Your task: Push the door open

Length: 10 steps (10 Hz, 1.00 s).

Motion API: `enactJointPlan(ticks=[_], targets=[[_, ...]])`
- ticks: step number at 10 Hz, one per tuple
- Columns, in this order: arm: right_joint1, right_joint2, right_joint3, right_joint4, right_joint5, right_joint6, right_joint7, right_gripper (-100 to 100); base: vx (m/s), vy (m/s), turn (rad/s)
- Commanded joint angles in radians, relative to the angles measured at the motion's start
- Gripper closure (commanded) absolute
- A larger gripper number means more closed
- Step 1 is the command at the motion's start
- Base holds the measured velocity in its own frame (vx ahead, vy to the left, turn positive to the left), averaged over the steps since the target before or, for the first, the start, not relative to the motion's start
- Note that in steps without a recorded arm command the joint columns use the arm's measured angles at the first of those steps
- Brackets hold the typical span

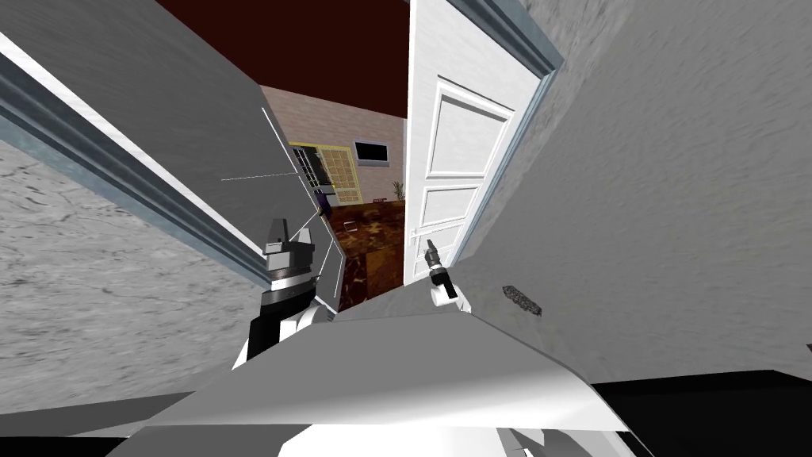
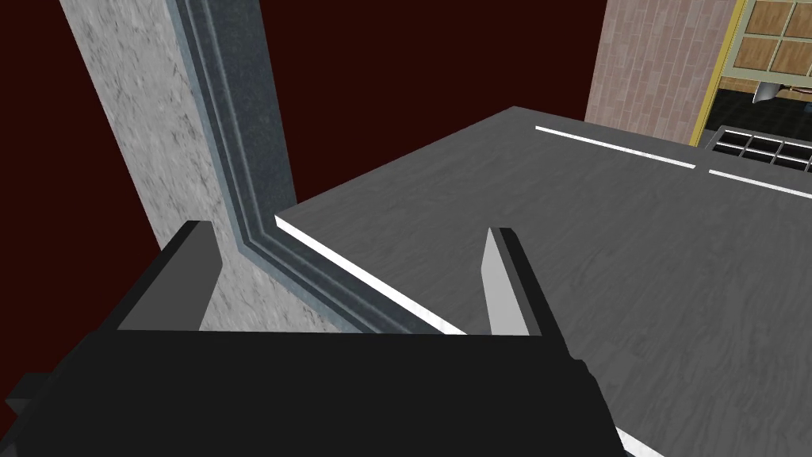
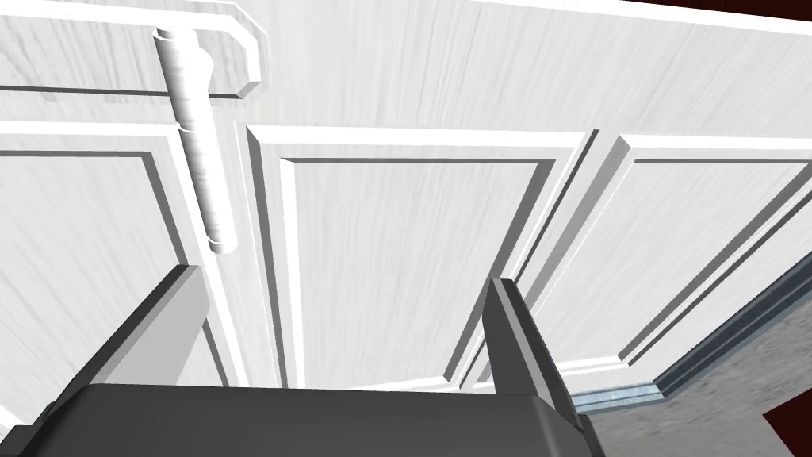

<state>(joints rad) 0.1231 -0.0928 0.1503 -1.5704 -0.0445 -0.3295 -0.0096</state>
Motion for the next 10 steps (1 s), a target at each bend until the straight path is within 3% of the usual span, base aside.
enactJointPlan(ticks=[1, 10], targets=[[-0.020, 0.003, 0.014, 0.043, 0.003, 0.007, -0.004, -100, 0.059, -0.168, 0.094], [-0.114, 0.017, 0.076, 0.224, 0.015, 0.056, -0.031, -100, 0.046, -0.147, 0.083]])
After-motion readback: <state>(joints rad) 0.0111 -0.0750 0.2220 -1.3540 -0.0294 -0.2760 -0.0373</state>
